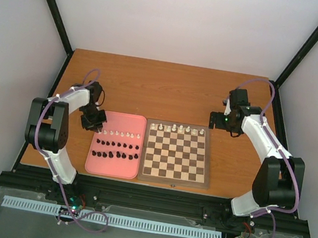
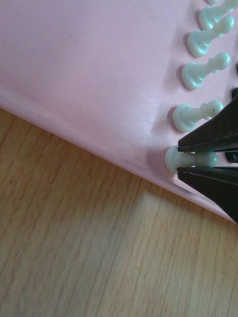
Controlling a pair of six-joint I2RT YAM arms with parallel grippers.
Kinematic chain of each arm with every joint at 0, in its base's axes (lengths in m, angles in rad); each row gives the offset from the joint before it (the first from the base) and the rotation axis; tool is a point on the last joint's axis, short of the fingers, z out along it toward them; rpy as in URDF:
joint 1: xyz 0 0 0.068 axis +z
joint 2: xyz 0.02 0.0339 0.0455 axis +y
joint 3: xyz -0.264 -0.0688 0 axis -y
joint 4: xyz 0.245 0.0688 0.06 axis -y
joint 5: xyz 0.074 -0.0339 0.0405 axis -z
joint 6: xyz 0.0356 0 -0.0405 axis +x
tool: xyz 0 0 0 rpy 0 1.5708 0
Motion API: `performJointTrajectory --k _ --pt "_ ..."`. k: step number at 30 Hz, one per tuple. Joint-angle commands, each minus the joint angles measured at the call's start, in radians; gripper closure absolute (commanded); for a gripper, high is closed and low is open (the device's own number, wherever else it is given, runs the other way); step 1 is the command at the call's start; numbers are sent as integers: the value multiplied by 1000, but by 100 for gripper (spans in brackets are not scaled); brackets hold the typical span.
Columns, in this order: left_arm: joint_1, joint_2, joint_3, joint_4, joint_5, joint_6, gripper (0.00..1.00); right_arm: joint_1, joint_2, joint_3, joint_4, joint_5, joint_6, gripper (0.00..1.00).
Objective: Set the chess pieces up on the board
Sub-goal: Pick up the chess piece from the storage box, then place the chess piece on the chessboard.
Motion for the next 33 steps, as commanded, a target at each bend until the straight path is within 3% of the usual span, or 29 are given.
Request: performJointTrajectory --k 1,11,22,33 --pt "10 5 43 -27 -13 21 99 -9 -25 -6 -2 8 -3 0" --pt "-25 -84 164 -132 45 39 99 -9 -19 -4 6 -2 3 0" --pt "-447 47 453 -196 35 -59 99 -9 -22 2 1 2 14 0" --pt "-623 168 507 -154 2 -36 99 -9 -43 -10 -6 7 18 0"
